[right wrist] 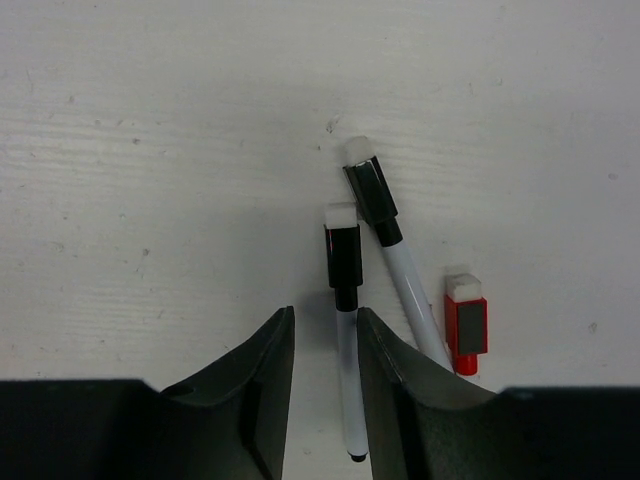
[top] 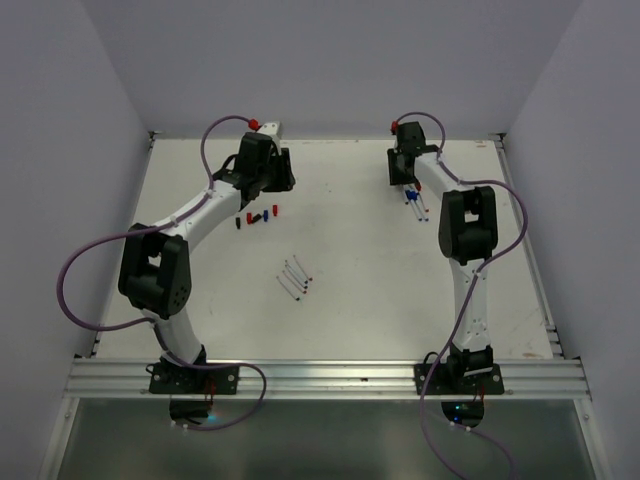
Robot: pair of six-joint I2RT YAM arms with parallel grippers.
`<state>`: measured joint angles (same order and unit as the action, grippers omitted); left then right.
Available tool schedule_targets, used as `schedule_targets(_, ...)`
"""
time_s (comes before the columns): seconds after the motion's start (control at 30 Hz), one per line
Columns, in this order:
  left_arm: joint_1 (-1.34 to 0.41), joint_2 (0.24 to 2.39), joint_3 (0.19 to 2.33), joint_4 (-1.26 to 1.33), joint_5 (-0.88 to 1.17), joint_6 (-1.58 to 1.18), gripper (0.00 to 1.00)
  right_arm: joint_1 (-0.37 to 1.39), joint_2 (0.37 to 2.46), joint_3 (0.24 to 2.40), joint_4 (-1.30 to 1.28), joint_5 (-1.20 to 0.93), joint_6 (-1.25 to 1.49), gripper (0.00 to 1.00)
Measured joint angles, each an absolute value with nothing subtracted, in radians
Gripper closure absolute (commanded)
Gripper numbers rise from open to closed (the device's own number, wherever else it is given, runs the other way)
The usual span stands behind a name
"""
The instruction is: Open the pen caps
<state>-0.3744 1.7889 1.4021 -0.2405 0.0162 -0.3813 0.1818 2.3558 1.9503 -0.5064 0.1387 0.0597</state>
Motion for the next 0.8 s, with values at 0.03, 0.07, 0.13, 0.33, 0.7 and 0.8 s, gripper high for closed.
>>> schedule_targets(0.03,-0.374,1.789,1.402,-0.241,0.017,-0.381,0.54,0.181,2.356,1.950,-0.508,0.137,0.059,0.67)
schedule_targets(0.07,-0.374,1.790,1.402,-0.241,0.018,-0.381,0.54,0.180,2.356,1.950,-0.509,0.135,0.059,0.68)
schedule_targets(0.13,-0.374,1.791,1.402,-0.241,0.019,-0.381,0.54,0.180,2.356,1.950,-0.509,0.130,0.058,0.69)
schedule_targets(0.33,-0.374,1.794,1.402,-0.241,0.019,-0.381,0.54,0.171,2.369,1.950,-0.509,0.109,0.053,0.78)
schedule_targets(0.7,-0.374,1.794,1.402,-0.240,0.041,-0.383,0.53,0.166,2.343,1.884,-0.440,0.076,0.043,1.00)
schedule_targets(0.8,-0.374,1.794,1.399,-0.232,0.083,-0.393,0.53,0.165,2.271,1.752,-0.364,0.050,0.045,1.00)
